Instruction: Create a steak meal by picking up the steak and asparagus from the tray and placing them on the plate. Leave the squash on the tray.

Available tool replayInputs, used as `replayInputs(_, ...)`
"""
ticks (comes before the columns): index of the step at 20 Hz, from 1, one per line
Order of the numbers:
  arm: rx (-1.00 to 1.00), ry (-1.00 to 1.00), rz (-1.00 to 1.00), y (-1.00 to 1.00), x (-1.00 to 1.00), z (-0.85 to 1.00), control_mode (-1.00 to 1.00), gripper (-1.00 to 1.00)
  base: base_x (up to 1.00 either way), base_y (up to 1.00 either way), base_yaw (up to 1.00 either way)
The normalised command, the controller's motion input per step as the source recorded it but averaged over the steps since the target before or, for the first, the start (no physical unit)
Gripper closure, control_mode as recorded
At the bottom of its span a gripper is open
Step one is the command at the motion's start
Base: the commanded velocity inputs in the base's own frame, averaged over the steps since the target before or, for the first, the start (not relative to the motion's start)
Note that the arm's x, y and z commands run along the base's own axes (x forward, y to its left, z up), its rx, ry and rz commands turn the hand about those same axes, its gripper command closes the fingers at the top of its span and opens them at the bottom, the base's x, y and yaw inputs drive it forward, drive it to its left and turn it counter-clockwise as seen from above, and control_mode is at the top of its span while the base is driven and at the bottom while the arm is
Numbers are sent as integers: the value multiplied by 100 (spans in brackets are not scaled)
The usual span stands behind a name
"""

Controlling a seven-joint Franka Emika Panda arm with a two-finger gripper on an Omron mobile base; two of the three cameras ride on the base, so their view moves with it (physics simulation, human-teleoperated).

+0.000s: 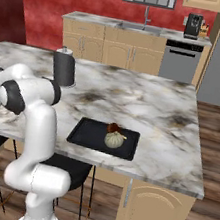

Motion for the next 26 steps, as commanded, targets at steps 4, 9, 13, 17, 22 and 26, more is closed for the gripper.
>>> replayInputs(4,0,4,0,33,22,-20,-100,100,0,0,0)
replayInputs(9,0,4,0,28,23,-9,-100,100,0,0,0)
replayInputs(13,0,3,0,4,25,-12,-100,100,0,0,0)
replayInputs(17,0,2,0,0,31,-17,-100,100,0,0,0)
replayInputs(22,0,0,0,2,35,-19,-100,100,0,0,0)
replayInputs(26,0,0,0,16,34,-5,-100,100,0,0,0)
